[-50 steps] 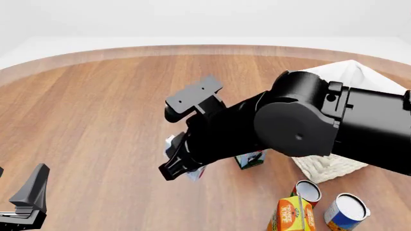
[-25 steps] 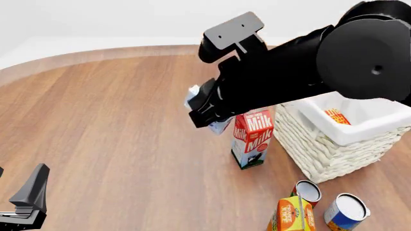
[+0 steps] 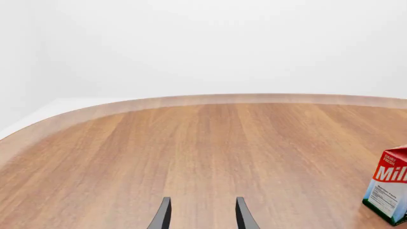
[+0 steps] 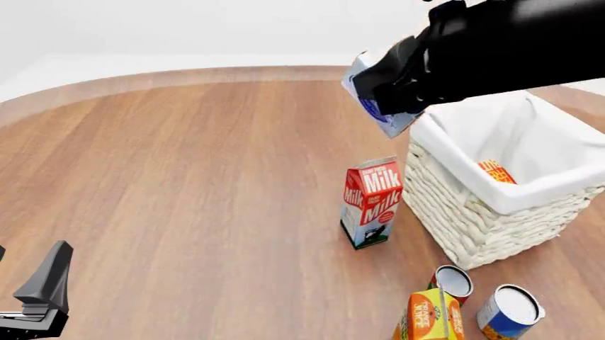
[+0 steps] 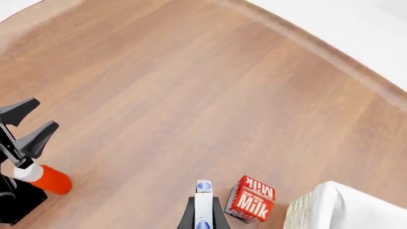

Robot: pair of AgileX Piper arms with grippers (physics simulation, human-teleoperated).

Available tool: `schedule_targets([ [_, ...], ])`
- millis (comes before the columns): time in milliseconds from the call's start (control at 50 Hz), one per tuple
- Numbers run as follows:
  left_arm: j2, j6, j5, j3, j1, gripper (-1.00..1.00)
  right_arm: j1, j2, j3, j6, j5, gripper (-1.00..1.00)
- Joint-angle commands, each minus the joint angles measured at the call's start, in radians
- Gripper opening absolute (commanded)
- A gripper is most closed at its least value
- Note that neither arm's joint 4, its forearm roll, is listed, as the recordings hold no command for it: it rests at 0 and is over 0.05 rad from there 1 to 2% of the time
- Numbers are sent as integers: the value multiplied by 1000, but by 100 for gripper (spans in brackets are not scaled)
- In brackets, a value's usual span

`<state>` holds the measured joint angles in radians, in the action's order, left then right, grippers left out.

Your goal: Pick up the cream cheese box and the butter, and put them in the basket.

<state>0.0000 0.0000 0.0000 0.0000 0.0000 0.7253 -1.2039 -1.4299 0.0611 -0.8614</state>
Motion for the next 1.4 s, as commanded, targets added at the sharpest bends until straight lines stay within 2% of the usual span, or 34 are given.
schedule_targets([
  [20,0,0,0,0,0,100,-89,77,-23,18,-27,-100],
  [140,0,0,0,0,0,100,-123,101,-22,12,-35,-100],
  [380,0,0,0,0,0,100,-260,160,-30,14,-60,-100],
  [660,0,0,0,0,0,100,-381,198,-13,8,-59,-100],
  [980,0,0,0,0,0,100,-508,226,46,-64,-16,-100],
  [1020,0,0,0,0,0,100,-512,225,21,-65,-42,-100],
  [1080,0,0,0,0,0,100,-533,239,66,-73,-14,-100],
  [1120,0,0,0,0,0,100,-544,226,20,-79,-48,-100],
  [1160,0,0,0,0,0,100,-556,225,29,-71,-45,-100],
  [1180,0,0,0,0,0,100,-566,236,69,-77,-17,-100],
  [1280,0,0,0,0,0,100,-598,222,57,-85,-19,-100],
  [1340,0,0,0,0,0,100,-621,230,102,-81,12,-100],
  [1400,0,0,0,0,0,100,-634,226,120,-101,29,-100],
])
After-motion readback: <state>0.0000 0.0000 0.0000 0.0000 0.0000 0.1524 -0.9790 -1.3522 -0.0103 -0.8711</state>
